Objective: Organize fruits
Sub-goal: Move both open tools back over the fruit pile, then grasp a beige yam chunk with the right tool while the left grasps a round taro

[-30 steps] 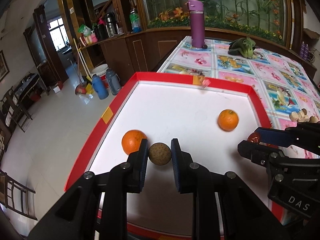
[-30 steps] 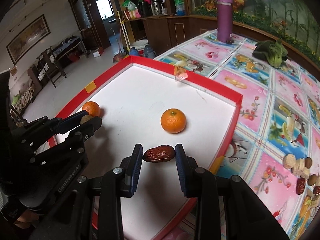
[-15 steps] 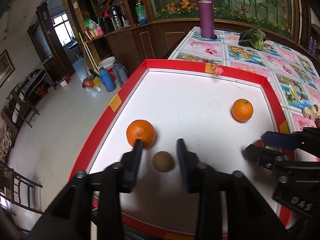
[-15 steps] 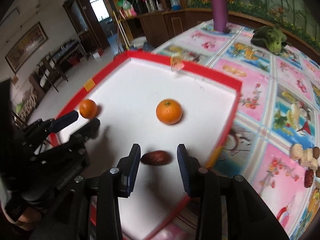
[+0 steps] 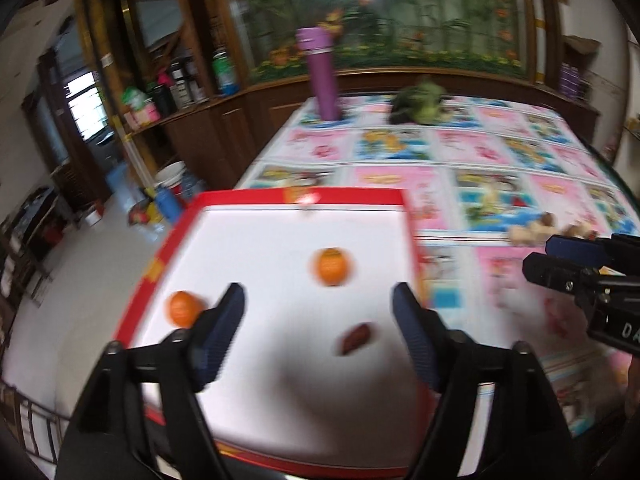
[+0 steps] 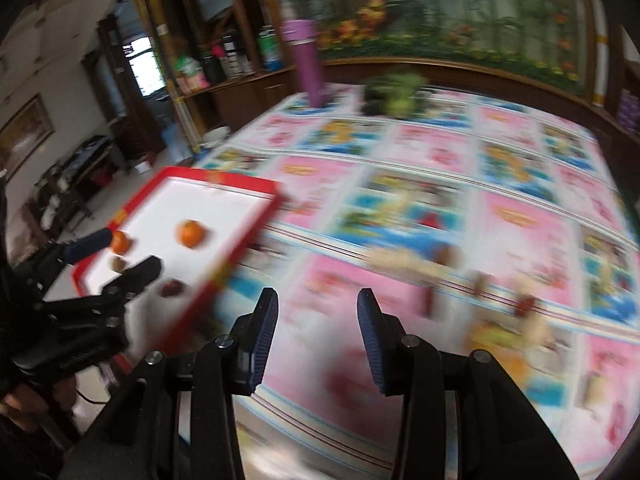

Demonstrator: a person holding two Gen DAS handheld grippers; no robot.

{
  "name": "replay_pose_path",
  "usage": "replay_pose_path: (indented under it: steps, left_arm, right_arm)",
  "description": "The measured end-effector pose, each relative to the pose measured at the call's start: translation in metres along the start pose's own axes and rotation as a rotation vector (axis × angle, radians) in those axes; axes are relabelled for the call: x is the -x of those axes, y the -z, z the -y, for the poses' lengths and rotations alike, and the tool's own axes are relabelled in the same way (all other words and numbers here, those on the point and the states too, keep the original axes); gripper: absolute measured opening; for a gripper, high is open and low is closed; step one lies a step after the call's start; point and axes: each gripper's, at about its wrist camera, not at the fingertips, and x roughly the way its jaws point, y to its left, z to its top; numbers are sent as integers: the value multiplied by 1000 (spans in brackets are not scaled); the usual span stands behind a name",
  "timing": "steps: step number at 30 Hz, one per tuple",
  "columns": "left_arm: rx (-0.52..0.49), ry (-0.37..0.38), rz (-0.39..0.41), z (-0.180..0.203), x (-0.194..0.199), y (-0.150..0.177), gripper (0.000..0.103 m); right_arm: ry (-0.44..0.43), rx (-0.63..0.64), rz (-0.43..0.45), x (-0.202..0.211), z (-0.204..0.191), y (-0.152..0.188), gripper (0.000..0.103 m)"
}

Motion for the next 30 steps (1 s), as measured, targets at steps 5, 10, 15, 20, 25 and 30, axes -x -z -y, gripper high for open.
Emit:
replay_pose_path:
  steps: [5, 10, 15, 20, 25, 30]
  left_arm:
    - [-106, 154, -8, 61, 8, -2, 81]
    - [-180, 269, -52, 112, 10, -4, 81]
    - [-229, 348, -51, 159, 12, -16, 81]
    - [-289, 399, -85, 209, -2, -28, 81]
    - [-326, 427, -141, 247, -22, -30, 81]
    - [-323, 444, -170, 264, -36, -34, 81]
  right_arm:
    - [166, -56, 4, 41, 70, 30, 41]
    - [286, -152, -23, 66, 128, 53, 45]
    - [313, -212, -13, 74, 159, 64, 45]
    - [293, -243, -28, 65, 175, 69, 45]
    - [261, -250, -42, 59, 179, 70, 44]
    - [244, -254, -39, 58, 185, 71, 44]
